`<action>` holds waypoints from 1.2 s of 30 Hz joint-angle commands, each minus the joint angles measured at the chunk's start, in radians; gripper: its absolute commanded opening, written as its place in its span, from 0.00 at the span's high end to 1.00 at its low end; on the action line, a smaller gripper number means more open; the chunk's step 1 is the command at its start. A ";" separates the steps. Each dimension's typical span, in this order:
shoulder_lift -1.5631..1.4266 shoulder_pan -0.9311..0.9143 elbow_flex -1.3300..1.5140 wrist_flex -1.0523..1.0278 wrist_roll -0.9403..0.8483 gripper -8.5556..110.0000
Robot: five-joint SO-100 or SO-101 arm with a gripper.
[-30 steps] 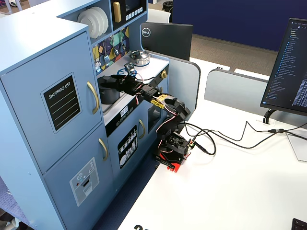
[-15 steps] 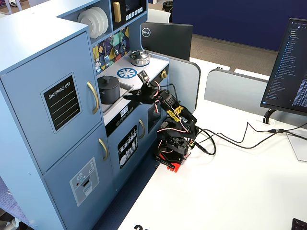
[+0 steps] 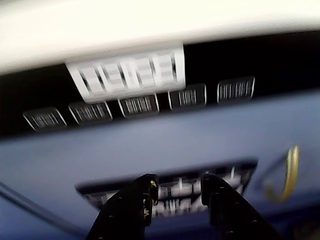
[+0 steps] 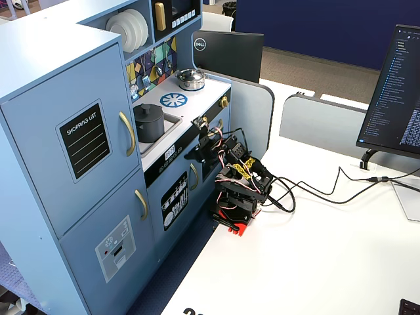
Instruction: Pick up the lid from the counter and put it on the gray recipient
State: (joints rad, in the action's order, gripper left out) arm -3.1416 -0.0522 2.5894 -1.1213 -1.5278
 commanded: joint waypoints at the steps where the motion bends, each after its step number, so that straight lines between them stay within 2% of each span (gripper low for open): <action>1: -0.021 0.014 0.089 0.081 0.043 0.93; 6: -0.018 0.040 0.290 0.253 0.089 0.93; 11: -0.035 0.054 0.399 0.256 0.120 0.93; 13: -0.035 0.055 0.410 0.186 0.084 0.93; 18: -0.035 0.074 0.411 -0.003 0.149 0.93; 20: -0.035 0.078 0.411 -0.078 0.043 0.93; 29: -0.035 0.072 0.411 -0.348 -0.058 0.93; 36: -0.037 0.081 0.411 -0.410 -0.012 0.92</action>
State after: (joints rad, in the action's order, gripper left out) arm -3.1876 0.0169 3.0051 -1.3560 -1.5662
